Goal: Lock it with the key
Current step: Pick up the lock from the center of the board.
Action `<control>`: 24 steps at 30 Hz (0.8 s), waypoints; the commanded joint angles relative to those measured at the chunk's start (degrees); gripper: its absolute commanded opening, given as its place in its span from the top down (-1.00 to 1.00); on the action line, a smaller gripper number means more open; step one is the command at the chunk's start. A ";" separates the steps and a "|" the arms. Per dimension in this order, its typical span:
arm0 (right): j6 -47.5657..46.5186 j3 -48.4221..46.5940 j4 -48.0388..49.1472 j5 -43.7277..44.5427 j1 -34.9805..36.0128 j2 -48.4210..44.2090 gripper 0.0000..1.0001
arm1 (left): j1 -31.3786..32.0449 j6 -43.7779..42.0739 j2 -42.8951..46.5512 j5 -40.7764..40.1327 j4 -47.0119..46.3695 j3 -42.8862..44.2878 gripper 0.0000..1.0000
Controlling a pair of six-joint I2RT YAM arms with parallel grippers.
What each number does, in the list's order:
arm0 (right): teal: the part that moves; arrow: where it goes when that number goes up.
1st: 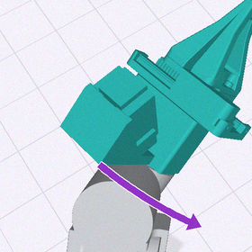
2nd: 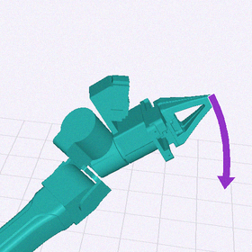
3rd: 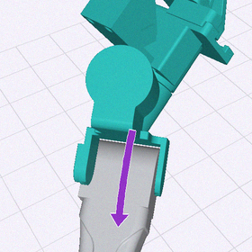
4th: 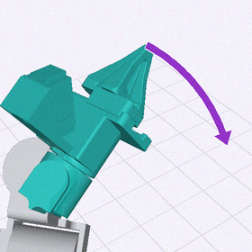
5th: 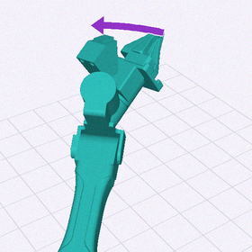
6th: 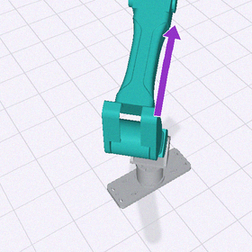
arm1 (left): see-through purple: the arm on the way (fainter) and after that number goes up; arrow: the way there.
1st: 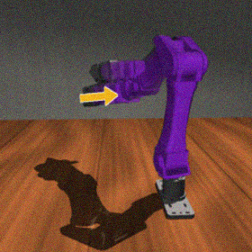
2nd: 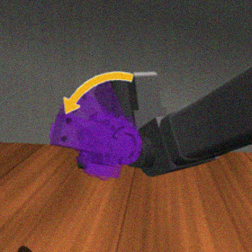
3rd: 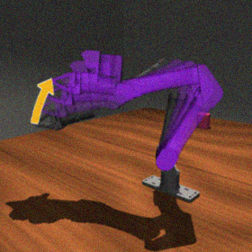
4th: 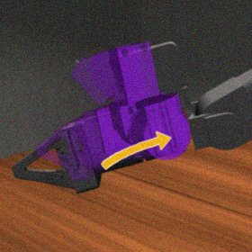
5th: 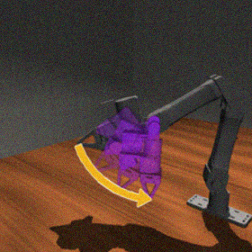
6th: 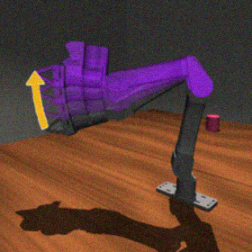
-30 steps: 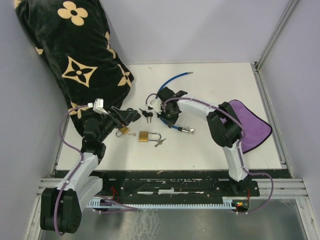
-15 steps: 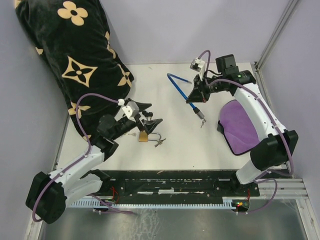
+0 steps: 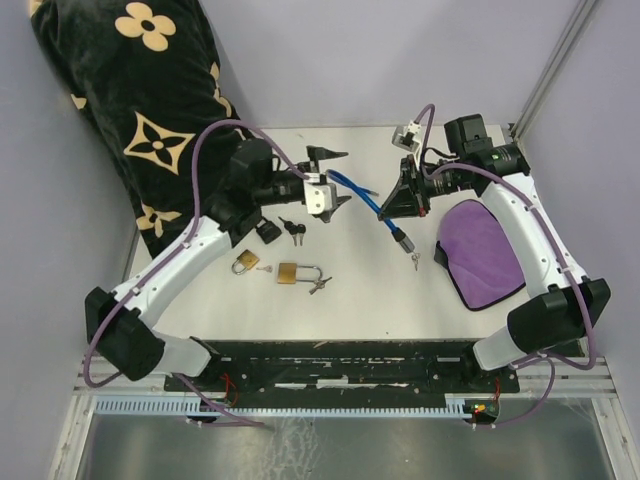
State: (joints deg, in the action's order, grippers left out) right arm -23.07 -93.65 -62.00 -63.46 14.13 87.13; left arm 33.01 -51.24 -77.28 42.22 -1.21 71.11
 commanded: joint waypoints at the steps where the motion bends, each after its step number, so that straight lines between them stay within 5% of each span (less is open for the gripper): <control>1: -4.35 -0.49 -1.66 -6.14 -0.07 -3.22 0.96 | 3.27 -15.38 -5.11 -0.52 18.64 7.12 -0.77; 6: -5.91 -0.38 -3.60 -6.74 -0.04 -3.23 0.96 | 5.96 -19.21 -9.32 -4.08 24.20 11.62 -0.58; 7: -6.34 -0.47 -4.05 -6.68 -0.07 -3.09 0.96 | 6.68 -19.38 -10.10 -4.38 24.80 12.32 -0.40; 10: -7.43 -0.62 -4.98 -6.34 -0.08 -2.78 0.96 | 7.70 -19.08 -10.95 -4.97 25.38 13.71 0.64; 12: -8.27 -1.21 -6.03 -6.10 -0.02 -2.44 0.96 | 8.07 -17.24 -10.73 -5.12 24.23 13.80 0.87; 15: -8.03 -2.96 -6.61 -3.90 -0.18 -1.94 0.92 | 8.16 -9.63 -9.27 -5.56 19.62 13.55 0.94; 20: -5.68 -9.51 -4.59 -1.66 -6.29 -3.07 -0.15 | 7.01 5.86 -4.65 -6.46 8.80 10.46 0.94; 24: -2.02 -11.31 4.24 -3.58 -15.88 -7.94 -0.58 | 3.45 19.10 0.08 -4.22 -1.27 5.15 0.94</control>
State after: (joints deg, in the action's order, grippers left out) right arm -27.51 -101.27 -67.16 -64.79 6.02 85.41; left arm 39.51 -49.45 -84.71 35.83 13.21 78.98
